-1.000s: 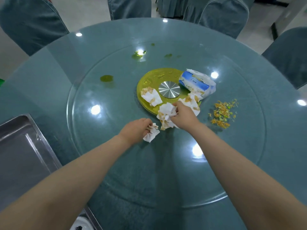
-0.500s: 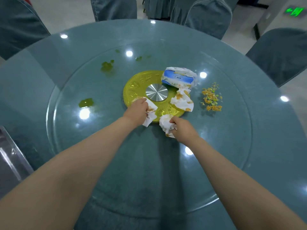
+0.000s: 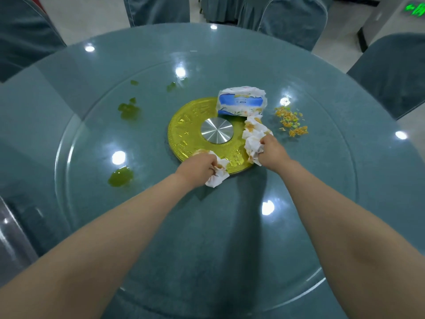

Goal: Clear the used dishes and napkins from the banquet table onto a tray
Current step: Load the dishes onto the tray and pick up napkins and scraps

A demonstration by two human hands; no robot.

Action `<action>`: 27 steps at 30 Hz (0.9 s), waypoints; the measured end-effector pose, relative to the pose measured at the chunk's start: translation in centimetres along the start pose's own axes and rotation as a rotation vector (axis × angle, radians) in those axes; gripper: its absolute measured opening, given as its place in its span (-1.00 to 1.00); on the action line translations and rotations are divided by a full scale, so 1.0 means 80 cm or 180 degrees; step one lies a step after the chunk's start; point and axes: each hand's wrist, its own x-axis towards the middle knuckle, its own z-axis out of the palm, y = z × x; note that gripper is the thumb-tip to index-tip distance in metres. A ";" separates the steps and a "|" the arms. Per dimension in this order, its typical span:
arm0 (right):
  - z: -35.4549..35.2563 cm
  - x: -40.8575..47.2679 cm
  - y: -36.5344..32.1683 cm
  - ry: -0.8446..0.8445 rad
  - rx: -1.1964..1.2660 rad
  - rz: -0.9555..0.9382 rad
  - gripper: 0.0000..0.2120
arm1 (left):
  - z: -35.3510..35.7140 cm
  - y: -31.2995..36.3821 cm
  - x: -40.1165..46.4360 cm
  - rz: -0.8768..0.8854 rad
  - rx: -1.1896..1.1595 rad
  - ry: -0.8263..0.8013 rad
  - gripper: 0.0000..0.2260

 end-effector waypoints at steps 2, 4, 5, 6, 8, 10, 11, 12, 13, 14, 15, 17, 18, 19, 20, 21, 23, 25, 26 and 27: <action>-0.006 0.011 0.000 -0.0239 -0.0183 0.0074 -0.57 | -0.002 -0.004 -0.006 0.0039 -0.0175 0.0060 -0.86; -0.013 0.019 0.001 -0.0421 -0.0426 0.0056 -0.54 | -0.003 -0.009 -0.015 0.0029 -0.0363 0.0172 -0.88; -0.015 0.021 0.001 -0.0424 -0.0496 0.0038 -0.53 | -0.002 -0.010 -0.020 -0.0002 -0.0442 0.0222 -0.88; -0.016 0.022 0.001 -0.0379 -0.0537 0.0021 -0.54 | -0.003 -0.010 -0.025 -0.0025 -0.0488 0.0266 -0.89; -0.015 0.017 0.001 -0.0230 -0.0555 0.0013 -0.59 | -0.002 -0.010 -0.034 -0.0042 -0.0525 0.0320 -0.89; -0.010 0.007 0.002 -0.0084 -0.0462 0.0032 -0.63 | -0.001 -0.009 -0.043 -0.0040 -0.0586 0.0341 -0.90; -0.007 0.000 0.002 -0.0024 -0.0411 0.0042 -0.64 | -0.001 -0.010 -0.047 -0.0067 -0.0638 0.0341 -0.90; -0.004 -0.006 0.003 0.0023 -0.0382 0.0053 -0.65 | -0.002 -0.009 -0.052 -0.0093 -0.0681 0.0335 -0.90; -0.003 -0.013 0.003 0.0056 -0.0374 0.0070 -0.66 | -0.003 -0.008 -0.057 -0.0114 -0.0717 0.0332 -0.90; -0.001 -0.021 0.004 0.0076 -0.0376 0.0078 -0.67 | -0.005 -0.006 -0.062 -0.0127 -0.0756 0.0328 -0.91; 0.001 -0.029 0.004 0.0086 -0.0378 0.0075 -0.68 | -0.006 -0.005 -0.066 -0.0151 -0.0810 0.0321 -0.91; 0.003 -0.047 0.003 0.0144 -0.0377 0.0027 -0.69 | -0.012 0.000 -0.077 -0.0224 -0.0877 0.0305 -0.90; 0.003 -0.056 0.002 0.0191 -0.0361 0.0000 -0.70 | -0.015 0.002 -0.082 -0.0263 -0.0905 0.0306 -0.89; 0.003 -0.065 -0.002 0.0237 -0.0347 -0.0025 -0.70 | -0.018 0.004 -0.087 -0.0289 -0.0941 0.0313 -0.89; 0.003 -0.074 -0.005 0.0274 -0.0341 -0.0057 -0.70 | -0.021 0.005 -0.093 -0.0296 -0.0955 0.0320 -0.89; 0.003 -0.082 -0.010 0.0296 -0.0337 -0.0090 -0.70 | -0.023 0.006 -0.099 -0.0301 -0.0947 0.0324 -0.89; 0.001 -0.099 -0.023 0.0306 -0.0281 -0.0158 -0.68 | -0.029 0.006 -0.113 -0.0334 -0.0907 0.0329 -0.88; -0.002 -0.117 -0.035 0.0325 -0.0155 -0.0238 -0.68 | -0.036 0.006 -0.126 -0.0376 -0.0899 0.0358 -0.89; -0.002 -0.126 -0.041 0.0333 -0.0105 -0.0280 -0.68 | -0.039 0.006 -0.134 -0.0394 -0.0914 0.0381 -0.90; -0.002 -0.135 -0.048 0.0334 -0.0068 -0.0326 -0.69 | -0.043 0.005 -0.141 -0.0413 -0.0923 0.0416 -0.91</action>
